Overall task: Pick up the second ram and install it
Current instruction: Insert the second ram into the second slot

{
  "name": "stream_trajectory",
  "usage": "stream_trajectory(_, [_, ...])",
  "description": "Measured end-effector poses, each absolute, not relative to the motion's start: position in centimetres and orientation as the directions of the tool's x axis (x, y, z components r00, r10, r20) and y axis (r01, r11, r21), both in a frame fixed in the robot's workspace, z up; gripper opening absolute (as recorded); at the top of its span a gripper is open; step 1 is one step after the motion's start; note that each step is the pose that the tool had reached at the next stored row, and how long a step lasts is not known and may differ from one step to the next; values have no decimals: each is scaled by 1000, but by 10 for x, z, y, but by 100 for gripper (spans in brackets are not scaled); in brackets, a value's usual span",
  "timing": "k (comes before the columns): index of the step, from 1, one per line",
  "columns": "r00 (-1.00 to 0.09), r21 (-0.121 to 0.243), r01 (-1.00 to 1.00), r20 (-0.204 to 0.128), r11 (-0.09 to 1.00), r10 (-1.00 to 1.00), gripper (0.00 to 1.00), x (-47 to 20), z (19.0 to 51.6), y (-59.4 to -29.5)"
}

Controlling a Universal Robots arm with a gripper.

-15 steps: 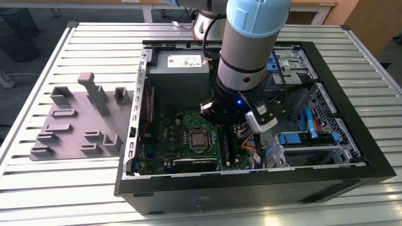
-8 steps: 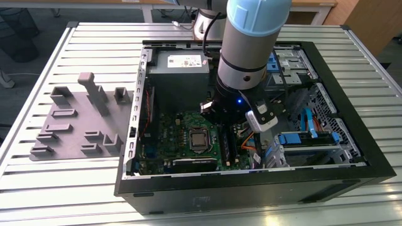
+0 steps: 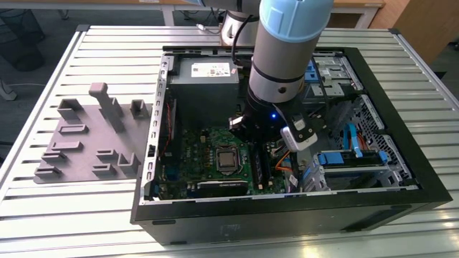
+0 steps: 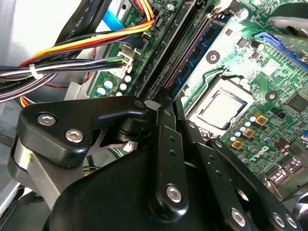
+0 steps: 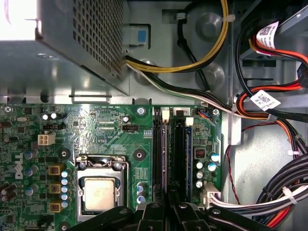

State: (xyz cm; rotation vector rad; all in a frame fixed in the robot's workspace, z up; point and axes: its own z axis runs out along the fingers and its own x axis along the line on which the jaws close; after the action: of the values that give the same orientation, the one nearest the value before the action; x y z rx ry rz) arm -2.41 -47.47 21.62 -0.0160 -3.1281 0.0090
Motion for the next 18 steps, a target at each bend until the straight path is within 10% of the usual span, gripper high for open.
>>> stream_trajectory(18, [-1000,-6,11,14,1000,12,14,-23,213,-475])
